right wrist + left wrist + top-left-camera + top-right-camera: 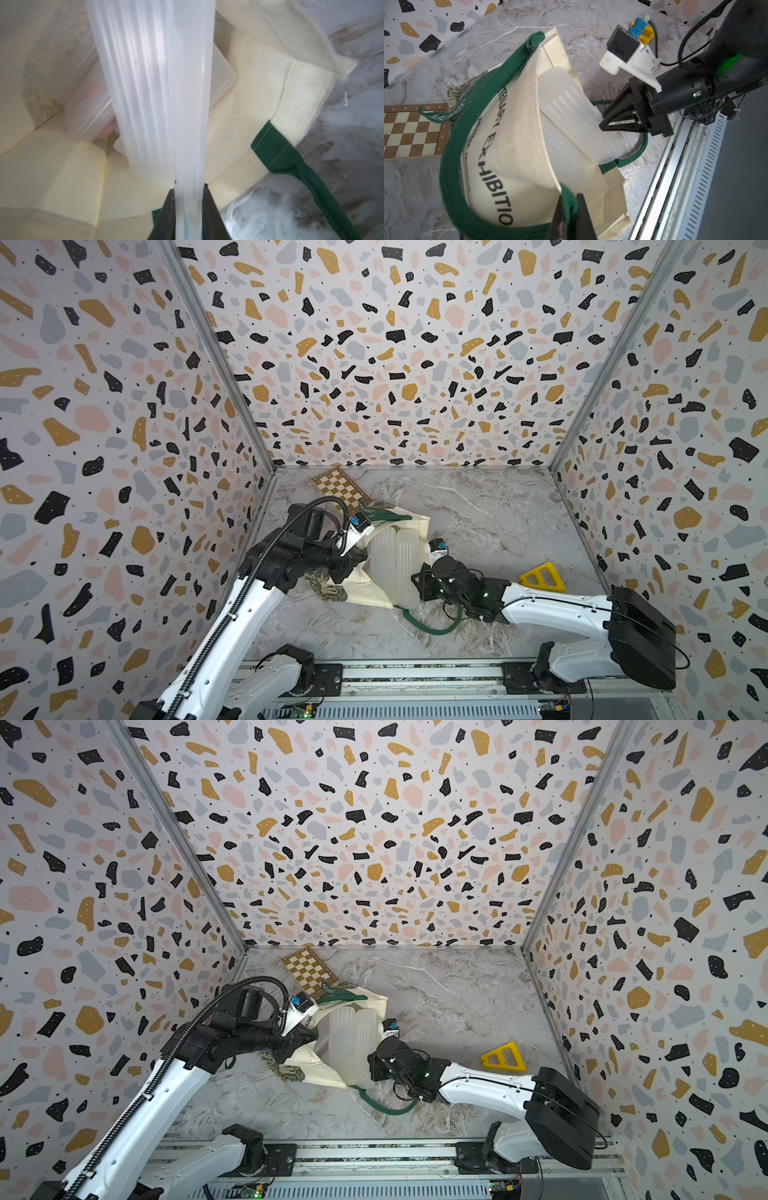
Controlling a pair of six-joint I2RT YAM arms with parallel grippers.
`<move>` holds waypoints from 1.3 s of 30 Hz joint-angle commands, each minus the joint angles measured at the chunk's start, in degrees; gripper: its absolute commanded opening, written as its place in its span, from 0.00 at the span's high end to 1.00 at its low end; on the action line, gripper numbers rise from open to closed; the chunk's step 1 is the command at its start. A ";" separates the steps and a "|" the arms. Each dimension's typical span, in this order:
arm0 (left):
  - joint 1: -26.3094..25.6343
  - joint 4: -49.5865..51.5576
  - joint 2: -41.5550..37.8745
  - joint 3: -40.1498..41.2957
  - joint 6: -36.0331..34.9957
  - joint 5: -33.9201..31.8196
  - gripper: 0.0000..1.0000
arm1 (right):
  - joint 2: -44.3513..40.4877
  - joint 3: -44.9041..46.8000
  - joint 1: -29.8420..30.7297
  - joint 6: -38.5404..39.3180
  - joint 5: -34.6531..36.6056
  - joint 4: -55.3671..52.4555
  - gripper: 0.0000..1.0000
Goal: Take out the pencil case from the canvas bag
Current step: Pick up the pencil case from the canvas bag, then place the pencil case at the center of the board.
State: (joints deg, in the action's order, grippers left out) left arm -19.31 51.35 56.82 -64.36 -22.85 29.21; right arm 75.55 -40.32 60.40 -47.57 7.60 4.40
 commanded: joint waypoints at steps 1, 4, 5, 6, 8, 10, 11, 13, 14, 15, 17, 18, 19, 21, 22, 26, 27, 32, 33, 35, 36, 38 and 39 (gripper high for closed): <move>-0.12 -5.97 -0.80 -2.03 0.68 1.48 1.00 | -5.67 1.75 -1.81 -0.21 -1.94 -2.21 1.00; -0.06 -5.94 -0.40 -2.50 1.14 1.95 1.00 | -9.67 3.27 -3.63 -0.03 -3.59 -2.84 1.00; -0.03 -5.75 -0.26 -2.69 1.14 2.10 1.00 | -10.79 3.54 -4.08 0.08 -3.59 -3.23 1.00; -0.05 -5.64 -0.13 -2.93 1.24 2.09 1.00 | -11.82 3.81 -4.51 0.40 -3.64 -3.88 1.00; -0.11 -5.39 0.28 -3.17 1.23 2.03 1.00 | -13.43 4.06 -5.39 0.82 -3.81 -4.93 1.00; -0.03 -5.31 0.43 -3.32 1.27 1.99 1.00 | -14.79 4.44 -6.28 1.07 -4.02 -5.82 1.00; -0.03 -5.30 0.44 -3.29 1.27 2.03 1.00 | -15.34 4.60 -6.70 1.10 -4.13 -6.15 1.00; 0.06 -5.33 0.53 -3.25 1.37 2.01 1.00 | -16.45 5.05 -7.42 1.10 -4.51 -6.59 1.00; 0.06 -5.38 0.49 -3.31 1.37 1.92 1.00 | -16.95 5.15 -7.82 1.19 -4.76 -6.70 1.00; 0.06 -5.37 0.56 -3.27 1.33 1.79 1.00 | -17.58 5.16 -8.26 1.29 -4.84 -7.05 1.00; 0.06 -5.47 0.58 -3.17 1.33 1.34 1.00 | -18.88 5.15 -9.28 1.48 -5.04 -7.76 1.00; 0.00 -5.49 0.63 -3.19 1.32 1.14 1.00 | -19.64 5.08 -10.04 1.64 -5.41 -8.07 1.00; 0.06 -5.58 0.82 -3.22 1.23 0.82 1.00 | -20.43 5.01 -10.81 1.92 -5.73 -8.38 1.00; 0.06 -5.49 1.00 -3.28 0.93 0.54 1.00 | -21.89 4.74 -12.61 2.42 -6.65 -9.09 1.00; 0.04 -5.43 1.06 -3.34 0.76 0.41 1.00 | -22.59 4.55 -13.80 2.81 -7.19 -9.48 1.00; 0.24 -4.79 1.15 -4.69 0.11 -0.27 1.00 | -23.62 2.96 -19.66 4.86 -10.31 -10.64 1.00; 0.24 -4.71 1.13 -4.90 -0.09 -0.21 1.00 | -23.54 2.33 -21.41 5.54 -11.47 -10.90 1.00; 0.23 -2.95 2.01 -5.44 -0.86 0.81 1.00 | -21.18 -1.09 -27.65 8.32 -15.72 -11.13 1.00; 0.24 -2.63 2.11 -5.57 -0.96 0.84 1.00 | -20.47 -1.91 -28.74 8.88 -16.31 -11.00 1.00; 0.20 -0.65 2.50 -6.05 -2.94 2.10 1.00 | -19.33 -3.34 -30.52 9.87 -16.74 -11.03 1.00; 0.24 -0.45 2.68 -6.34 -2.64 2.05 1.00 | -18.71 -4.19 -31.55 10.40 -16.83 -11.00 1.00; 0.18 -0.47 2.70 -6.65 -2.20 2.29 1.00 | -17.36 -5.85 -33.78 11.29 -17.68 -10.91 1.00; 0.24 -0.12 2.68 -6.79 -2.69 3.26 1.00 | -16.49 -6.66 -35.16 11.65 -18.28 -10.68 1.00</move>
State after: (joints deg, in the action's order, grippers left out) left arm -19.20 53.12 60.01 -67.68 -23.79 28.69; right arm 58.26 -43.16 27.68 -38.65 -8.45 -6.94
